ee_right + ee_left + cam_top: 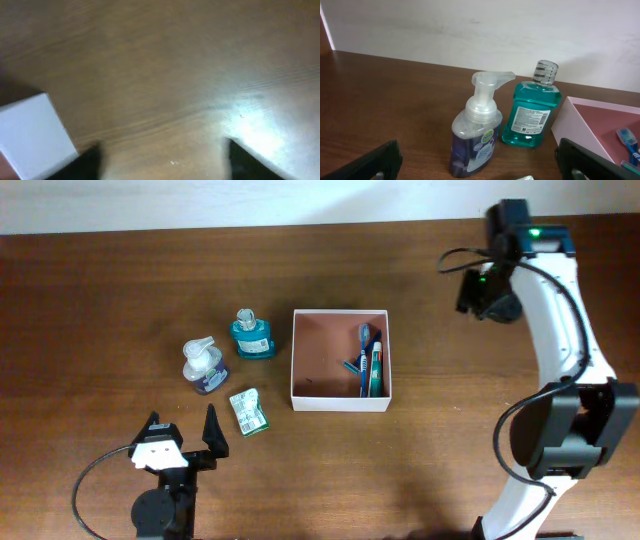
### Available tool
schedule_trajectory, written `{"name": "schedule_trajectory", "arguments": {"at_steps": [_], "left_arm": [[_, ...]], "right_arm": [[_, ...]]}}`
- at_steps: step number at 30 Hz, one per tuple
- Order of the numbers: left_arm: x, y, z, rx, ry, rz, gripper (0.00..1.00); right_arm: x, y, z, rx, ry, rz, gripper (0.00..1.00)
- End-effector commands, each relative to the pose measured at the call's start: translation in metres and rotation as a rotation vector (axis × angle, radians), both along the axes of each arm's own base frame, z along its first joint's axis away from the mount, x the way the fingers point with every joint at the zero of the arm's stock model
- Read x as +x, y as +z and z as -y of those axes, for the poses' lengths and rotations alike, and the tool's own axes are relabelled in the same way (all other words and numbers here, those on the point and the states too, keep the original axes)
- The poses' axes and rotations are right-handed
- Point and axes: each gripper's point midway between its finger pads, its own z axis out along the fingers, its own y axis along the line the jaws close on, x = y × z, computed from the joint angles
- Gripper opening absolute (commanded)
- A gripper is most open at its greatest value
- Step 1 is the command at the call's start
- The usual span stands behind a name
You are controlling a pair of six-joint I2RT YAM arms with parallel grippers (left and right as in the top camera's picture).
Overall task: Pack container
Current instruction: 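Raise the right gripper and move it back to the right side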
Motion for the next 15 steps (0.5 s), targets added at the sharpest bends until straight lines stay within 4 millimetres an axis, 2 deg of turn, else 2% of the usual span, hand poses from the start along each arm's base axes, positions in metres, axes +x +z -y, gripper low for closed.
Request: {"name": "schedule_trajectory", "arguments": {"at_steps": [1, 5, 15], "left_arm": [[0.0001, -0.0022, 0.0002, 0.008, -0.004, 0.0, 0.99], [0.0001, -0.0022, 0.0001, 0.009, -0.003, 0.0, 0.99], [0.0001, -0.0022, 0.0002, 0.008, -0.004, 0.0, 0.99]], "right_arm": [[-0.0049, 0.0088, 0.018, -0.013, -0.034, 0.007, 0.99], [-0.0052, 0.0088, 0.0243, -0.013, -0.049, 0.008, 0.98], [-0.0016, 0.0093, 0.0237, -0.014, -0.047, 0.022, 0.98]]}}
